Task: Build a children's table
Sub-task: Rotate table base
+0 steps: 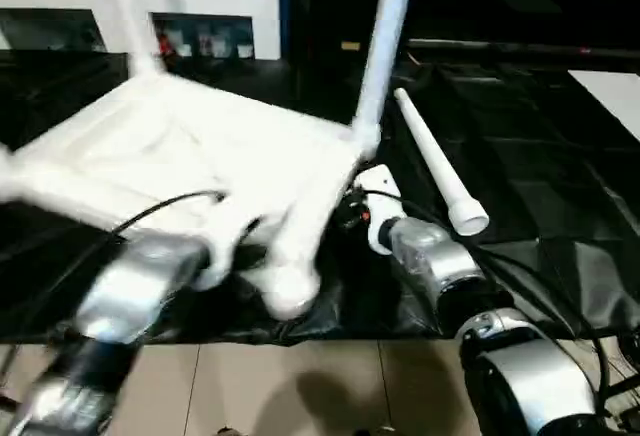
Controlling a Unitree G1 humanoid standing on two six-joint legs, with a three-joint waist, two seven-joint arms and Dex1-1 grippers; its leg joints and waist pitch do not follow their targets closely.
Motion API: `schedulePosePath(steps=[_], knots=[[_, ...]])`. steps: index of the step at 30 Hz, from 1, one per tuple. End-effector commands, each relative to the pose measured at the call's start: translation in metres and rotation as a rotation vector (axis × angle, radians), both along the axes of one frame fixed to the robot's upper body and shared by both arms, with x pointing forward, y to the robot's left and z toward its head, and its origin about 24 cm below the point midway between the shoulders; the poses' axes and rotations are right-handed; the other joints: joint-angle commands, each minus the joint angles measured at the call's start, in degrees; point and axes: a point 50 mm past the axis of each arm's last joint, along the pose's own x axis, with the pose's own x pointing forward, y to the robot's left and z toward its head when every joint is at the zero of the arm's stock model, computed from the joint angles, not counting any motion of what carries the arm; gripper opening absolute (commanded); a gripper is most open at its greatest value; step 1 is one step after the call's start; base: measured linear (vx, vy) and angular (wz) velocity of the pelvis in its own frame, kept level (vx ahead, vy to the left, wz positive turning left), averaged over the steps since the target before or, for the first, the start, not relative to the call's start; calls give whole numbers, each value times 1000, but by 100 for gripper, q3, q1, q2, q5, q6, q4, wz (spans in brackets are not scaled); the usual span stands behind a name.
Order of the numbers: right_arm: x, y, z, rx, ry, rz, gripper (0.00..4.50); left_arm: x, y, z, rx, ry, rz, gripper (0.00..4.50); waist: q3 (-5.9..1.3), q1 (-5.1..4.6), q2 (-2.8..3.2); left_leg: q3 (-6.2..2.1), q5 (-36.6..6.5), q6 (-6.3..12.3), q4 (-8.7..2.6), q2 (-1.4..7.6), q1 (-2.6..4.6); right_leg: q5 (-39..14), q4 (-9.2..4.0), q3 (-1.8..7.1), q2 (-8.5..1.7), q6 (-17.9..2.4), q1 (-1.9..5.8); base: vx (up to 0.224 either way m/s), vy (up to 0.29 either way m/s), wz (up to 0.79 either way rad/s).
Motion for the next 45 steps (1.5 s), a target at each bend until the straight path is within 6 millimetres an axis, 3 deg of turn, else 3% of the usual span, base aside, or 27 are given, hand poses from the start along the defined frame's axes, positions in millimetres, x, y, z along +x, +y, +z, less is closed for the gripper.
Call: schedulePosePath(steps=[1, 2, 3, 4, 6, 7, 8, 10, 13, 14, 17, 20, 22, 23, 24, 25, 26, 29, 30, 31, 36, 40, 41, 42, 43, 44, 45], knots=[[6, 3, 13, 10, -59, 3, 56, 14, -16, 5, -8, -74, -37, 0, -478, -15, 207, -98, -1802, -226, -422, 89, 132, -1432, -341, 256, -248, -1156, 307, 0, 0, 0], [7, 0, 15, 10, -67, -9, 47, 19, -17, 5, -2, -93, -30, 0, -481, -18, 191, -80, -1862, -215, -406, 87, 168, -1446, -372, 255, -235, -1148, 278, 0, 0, 0], [9, -5, 18, 9, -82, -30, 47, 29, -20, 5, 10, -131, -4, 0, -488, -12, 241, -88, -1829, -202, -403, 78, 149, -1396, -359, 251, -234, -1164, 303, 0, 0, 0], [10, -9, 21, 5, -101, -49, 36, 37, -20, 4, 32, -167, 25, 0, -488, -23, 204, -78, -1806, -172, -402, 65, 138, -1378, -384, 247, -217, -1149, 308, 0, 0, 0], [12, -17, 25, -6, -130, -77, 25, 48, -18, 3, 71, -212, 65, 0, -514, -4, 277, -90, -1662, -98, -380, 44, 121, -1147, -357, 238, -212, -1142, 349, 0, 0, 0], [12, -20, 27, -11, -142, -87, 25, 52, -17, 1, 86, -226, 76, 0, -520, -19, 241, -86, -1627, -80, -382, 52, 112, -1099, -357, 238, -214, -1140, 357, 0, 0, 0], [12, -25, 29, -13, -155, -107, 25, 55, -15, 0, 104, -239, 87, 0, -525, -17, 335, -106, -1556, -68, -378, 51, 106, -1040, -325, 229, -229, -1165, 376, 0, 0, 0], [12, -33, 33, -11, -176, -138, 25, 61, -12, -2, 120, -266, 119, 0, -528, -48, 244, -91, -1538, 13, -362, 40, 98, -1049, -352, 222, -217, -1209, 386, 0, 0, 0], [10, -45, 38, -3, -203, -185, 25, 68, -8, -2, 124, -315, 168, 0, -526, -45, 319, -65, -1414, 164, -333, 9, 87, -1163, -400, 215, -199, -1194, 373, 0, 0, 0], [8, -51, 42, 0, -218, -210, 25, 70, -8, -1, 103, -338, 174, 0, -535, -40, 352, -72, -1428, 168, -335, 8, 103, -1196, -411, 209, -196, -1147, 382, 0, 0, 0], [5, -57, 45, 11, -236, -241, 25, 70, -10, 4, 37, -358, 162, 0, -545, -46, 334, -83, -1425, 172, -343, 39, 92, -1209, -395, 197, -217, -1202, 390, 0, 0, 0], [-8, -70, 53, 83, -279, -274, 40, 60, -15, 26, -236, -427, 175, 21, -540, -41, 325, -77, -1488, 228, -350, 67, 104, -1278, -398, 195, -222, -1288, 371, 0, 0, 0], [-24, -77, 56, 161, -321, -279, 59, 44, -9, 40, -412, -517, 347, 41, -522, -32, 240, -65, -1388, 314, -358, 154, 86, -1032, -333, 217, -245, -1420, 403, 0, 0, 0], [-24, -77, 56, 161, -321, -279, 59, 44, -9, 40, -412, -517, 347, 41, -520, -3, 251, -69, -1343, 377, -354, 144, 71, -1073, -351, 211, -261, -1405, 401, 0, 0, 0], [-34, -78, 56, 184, -331, -277, 70, 30, -5, 40, -461, -556, 442, 43, -508, -40, 126, -31, -1447, 438, -340, 99, 68, -1494, -408, 195, -218, -1256, 353, 0, 0, 0], [-35, -78, 56, 185, -332, -276, 83, 28, -4, 40, -467, -559, 455, 61, -531, -17, 181, -56, -1366, 411, -335, 122, 64, -1511, -357, 201, -247, -1219, 393, 0, 0, 0], [-40, -78, 56, 188, -336, -273, 94, 21, -2, 39, -481, -570, 492, 75, -481, -38, 182, -40, -1431, 414, -347, 117, 55, -1871, -430, 198, -226, -1047, 332, 0, 0, 0], [-54, -76, 55, 213, -322, -280, 108, -1, 10, 34, -472, -622, 606, 85, -439, -72, 139, -58, -1917, 249, -366, 96, 115, -2940, -553, 166, -192, -525, 226, 0, 0, 0], [-59, -75, 52, 218, -300, -283, 127, -11, 16, 31, -462, -644, 653, 100, -433, -93, 63, -52, -1958, 228, -369, 94, 109, -3076, -587, 163, -181, -421, 214, 0, 0, 0], [-62, -75, 51, 220, -285, -282, 127, -18, 20, 31, -457, -652, 678, 118, -388, -117, 130, -85, -2169, 119, -392, 100, 124, -3443, -647, 140, -182, -181, 164, 0, 0, 0], [-74, -84, 45, 190, -266, -330, 163, -47, 30, 21, -440, -602, 792, 131, -347, -228, 84, -146, -2791, -40, -389, 57, 197, -3993, -838, 5, -140, 300, 93, 0, 0, 0], [-77, -87, 45, 181, -257, -348, 199, -48, 29, 25, -433, -602, 828, 166, -283, -314, 156, -266, -3466, -106, -460, 101, 267, -3892, -960, -173, -102, 381, 161, -23, 22, -3], [-78, -88, 46, 177, -254, -353, 199, -47, 29, 27, -414, -620, 846, 166, -249, -406, 162, -344, -3902, -137, -598, 188, 202, -3549, -894, -252, -74, 343, 313, -40, 50, -8], [-79, -89, 47, 174, -252, -355, 214, -48, 29, 29, -402, -629, 862, 177, -204, -377, 244, -429, -4568, -246, -902, 370, 90, -2860, -507, -196, -32, 169, 523, -55, 48, -11], [-80, -89, 48, 174, -252, -355, 223, -49, 27, 29, -396, -626, 852, 194, -196, -337, 267, -423, -4878, -304, -1108, 485, -12, -2227, -65, -124, -21, 3, 656, -90, 8, -1], [-80, -89, 48, 175, -252, -354, 229, -50, 26, 30, -391, -622, 842, 202, -184, -127, 187, -257, -5206, -237, -1304, 535, -127, -1531, 451, 66, -16, -34, 682, -90, 8, -1], [-80, -89, 49, 179, -251, -354, 237, -52, 24, 29, -398, -614, 829, 206, -207, -113, -73, -86, -4518, -331, -680, 182, 331, -3646, -266, 365, -151, 182, 89, -16, -80, 13]])
